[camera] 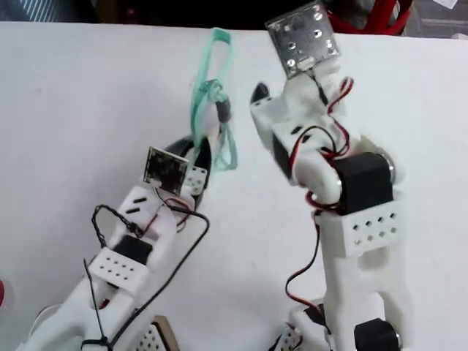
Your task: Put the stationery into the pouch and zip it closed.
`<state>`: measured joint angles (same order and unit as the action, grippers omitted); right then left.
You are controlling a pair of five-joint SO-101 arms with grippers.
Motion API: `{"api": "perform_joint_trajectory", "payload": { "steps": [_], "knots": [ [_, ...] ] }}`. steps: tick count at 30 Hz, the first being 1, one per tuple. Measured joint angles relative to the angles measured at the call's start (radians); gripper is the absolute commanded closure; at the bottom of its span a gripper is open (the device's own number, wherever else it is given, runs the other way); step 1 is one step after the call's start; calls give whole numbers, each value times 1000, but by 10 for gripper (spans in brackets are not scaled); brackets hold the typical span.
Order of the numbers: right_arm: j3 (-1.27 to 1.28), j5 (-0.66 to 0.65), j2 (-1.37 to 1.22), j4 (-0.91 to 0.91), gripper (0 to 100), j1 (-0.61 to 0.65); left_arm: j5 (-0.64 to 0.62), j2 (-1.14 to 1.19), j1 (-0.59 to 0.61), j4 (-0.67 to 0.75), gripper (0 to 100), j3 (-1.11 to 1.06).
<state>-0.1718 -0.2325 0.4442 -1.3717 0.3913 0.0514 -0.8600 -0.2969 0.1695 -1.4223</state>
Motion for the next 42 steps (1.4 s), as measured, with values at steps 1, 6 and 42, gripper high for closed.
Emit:
{"api": "perform_joint_trajectory", "payload": {
  "steps": [1, 6, 42],
  "knots": [
    [17, -3, 0, -6, 786, 12, 0, 0, 0, 0, 959, 0],
    [114, -5, -2, -3, 784, 23, 0, 0, 2, 0, 959, 0],
    [597, -161, 8, 609, 980, 98, 0, 0, 5, 0, 957, 0]
  ]
}}
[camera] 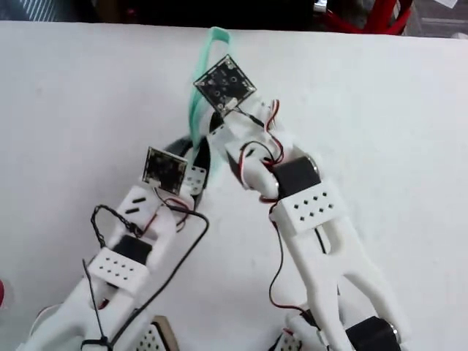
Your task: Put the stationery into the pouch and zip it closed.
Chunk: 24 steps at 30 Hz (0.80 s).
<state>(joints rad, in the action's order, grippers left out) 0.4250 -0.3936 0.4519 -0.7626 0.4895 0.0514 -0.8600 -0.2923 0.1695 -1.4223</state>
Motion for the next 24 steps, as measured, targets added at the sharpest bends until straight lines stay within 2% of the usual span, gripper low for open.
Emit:
{"api": "perform_joint_trajectory", "payload": {
  "steps": [4, 9, 11, 16, 19, 22, 24],
  "knots": [
    [49, 0, 89, -2, 980, 3, 0, 0, -2, 0, 941, 0],
    [166, 0, 212, 28, 980, 3, 0, 0, 0, 0, 837, 0],
    [219, 0, 247, 51, 980, 2, -6, 0, -2, 0, 840, 0],
    [301, 0, 321, 72, 980, 3, -129, 0, 44, 5, 839, 0],
    [308, 0, 345, 72, 980, 6, -161, -54, 57, 5, 842, 0],
    [308, 0, 347, 72, 980, 6, -167, -133, 18, 5, 845, 0],
    [308, 0, 347, 72, 980, 5, -155, -183, -11, 2, 886, 2]
  ]
}}
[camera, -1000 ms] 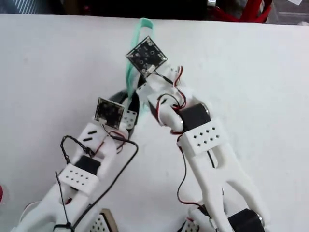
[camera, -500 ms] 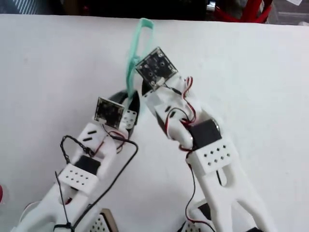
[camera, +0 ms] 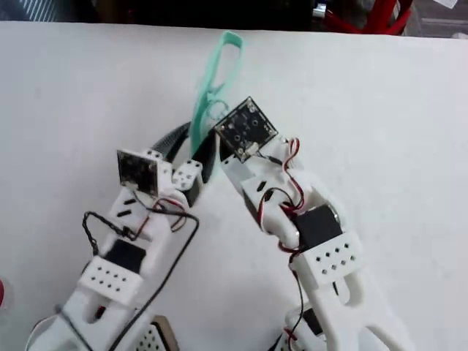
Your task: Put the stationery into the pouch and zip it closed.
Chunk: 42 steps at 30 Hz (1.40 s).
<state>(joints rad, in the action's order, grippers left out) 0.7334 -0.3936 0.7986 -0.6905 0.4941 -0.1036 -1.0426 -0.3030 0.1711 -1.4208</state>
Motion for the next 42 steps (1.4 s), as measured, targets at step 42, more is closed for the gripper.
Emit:
{"api": "perform_joint_trajectory", "payload": {
  "steps": [42],
  "knots": [
    [-999, 66, -562, -517, 925, -198, 158, -100, -60, -58, 977, 0]
  ]
}}
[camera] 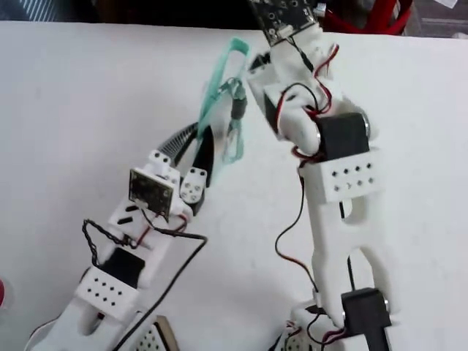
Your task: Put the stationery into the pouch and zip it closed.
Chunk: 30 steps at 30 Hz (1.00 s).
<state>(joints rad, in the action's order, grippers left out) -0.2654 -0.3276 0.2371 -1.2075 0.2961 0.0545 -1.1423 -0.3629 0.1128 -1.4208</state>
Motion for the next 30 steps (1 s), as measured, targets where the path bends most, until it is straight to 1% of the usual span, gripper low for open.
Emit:
{"api": "perform_joint_trajectory", "payload": {
  "steps": [2, 4, 6, 8, 12, 16, 18, 21, 23, 26, 30],
  "knots": [
    [12, 15, 25, -58, 852, -17, 0, 0, 0, 0, 977, 0],
    [64, 64, 58, -75, 800, -17, 0, 0, 0, 0, 977, 0],
    [138, 107, 106, -66, 805, -9, 0, 0, 0, 0, 977, 0],
    [238, 121, 175, -26, 808, -2, 0, 0, 3, 0, 977, 0],
    [528, 112, 370, 157, 808, 68, -2, -6, 15, 0, 977, -8],
    [888, 98, 572, 442, 808, 101, -2, -6, 18, 0, 977, -8],
    [1013, 98, 611, 568, 807, 130, -2, -6, 17, 0, 977, -8],
    [1051, 98, 598, 635, 807, 178, -2, -6, 17, 0, 977, -8],
    [1051, 98, 562, 674, 787, 201, -2, -6, 18, 0, 977, -8],
    [1019, 124, 476, 721, 730, 198, -2, -6, 17, 0, 977, -8],
    [945, 141, 354, 738, 724, 192, -3, -6, 25, 0, 977, -8]
  ]
}}
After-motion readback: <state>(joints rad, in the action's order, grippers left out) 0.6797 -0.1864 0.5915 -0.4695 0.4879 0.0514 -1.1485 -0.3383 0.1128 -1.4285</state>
